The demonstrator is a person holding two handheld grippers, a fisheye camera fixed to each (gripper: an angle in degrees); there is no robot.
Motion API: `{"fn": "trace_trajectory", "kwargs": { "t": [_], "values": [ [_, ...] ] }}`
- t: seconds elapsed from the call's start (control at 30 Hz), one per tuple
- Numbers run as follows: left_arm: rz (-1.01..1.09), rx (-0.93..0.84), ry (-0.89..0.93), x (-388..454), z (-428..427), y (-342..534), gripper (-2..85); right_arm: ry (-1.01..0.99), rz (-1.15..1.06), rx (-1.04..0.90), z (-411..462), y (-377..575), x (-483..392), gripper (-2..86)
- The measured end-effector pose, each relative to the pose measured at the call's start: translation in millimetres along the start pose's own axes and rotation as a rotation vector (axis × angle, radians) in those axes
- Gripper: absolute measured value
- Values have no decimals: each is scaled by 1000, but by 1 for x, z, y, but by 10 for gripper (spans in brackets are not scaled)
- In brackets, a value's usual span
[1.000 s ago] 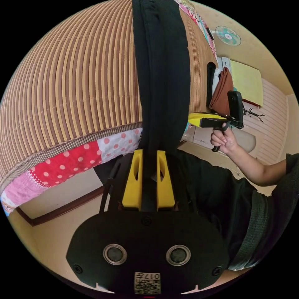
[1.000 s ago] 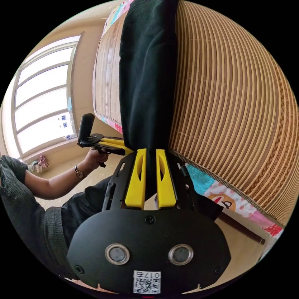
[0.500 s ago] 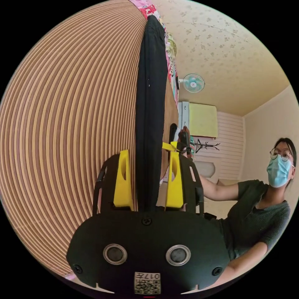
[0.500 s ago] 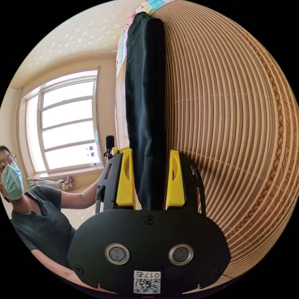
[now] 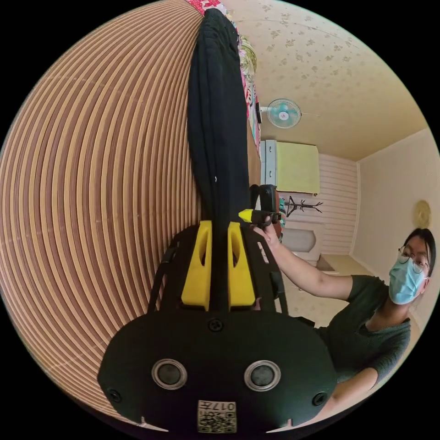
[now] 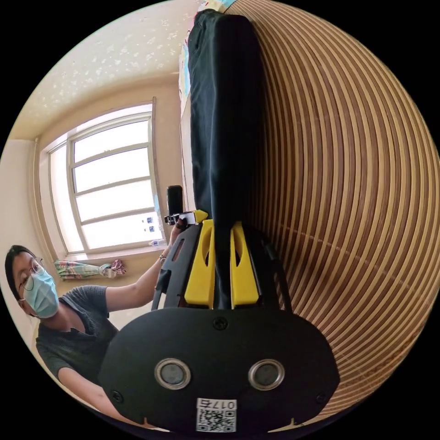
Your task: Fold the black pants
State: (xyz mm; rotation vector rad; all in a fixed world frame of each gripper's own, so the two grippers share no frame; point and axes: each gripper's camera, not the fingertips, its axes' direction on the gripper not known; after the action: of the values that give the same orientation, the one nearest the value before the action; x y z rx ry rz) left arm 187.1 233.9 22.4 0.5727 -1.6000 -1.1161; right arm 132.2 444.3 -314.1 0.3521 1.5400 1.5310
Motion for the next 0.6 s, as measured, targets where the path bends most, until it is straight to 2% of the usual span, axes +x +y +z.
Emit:
{"fn": "trace_trajectory", "kwargs": {
  "t": [0.13, 0.2, 0.4, 0.5, 0.6],
  "values": [
    [126, 78, 193, 19, 6, 21, 49, -152, -107, 45, -29, 16, -3, 23],
    [160, 86, 215, 38, 12, 33, 50, -184, -166, 48, -41, 28, -14, 18],
    [284, 153, 241, 119, 39, 85, 73, -221, -303, 33, -78, 78, -59, 34],
    [299, 231, 166, 158, 52, 110, 54, -271, -365, 27, -97, 97, -84, 51],
    [346, 285, 176, 204, 62, 125, 51, -288, -449, 33, -123, 113, -122, 48]
  ]
}}
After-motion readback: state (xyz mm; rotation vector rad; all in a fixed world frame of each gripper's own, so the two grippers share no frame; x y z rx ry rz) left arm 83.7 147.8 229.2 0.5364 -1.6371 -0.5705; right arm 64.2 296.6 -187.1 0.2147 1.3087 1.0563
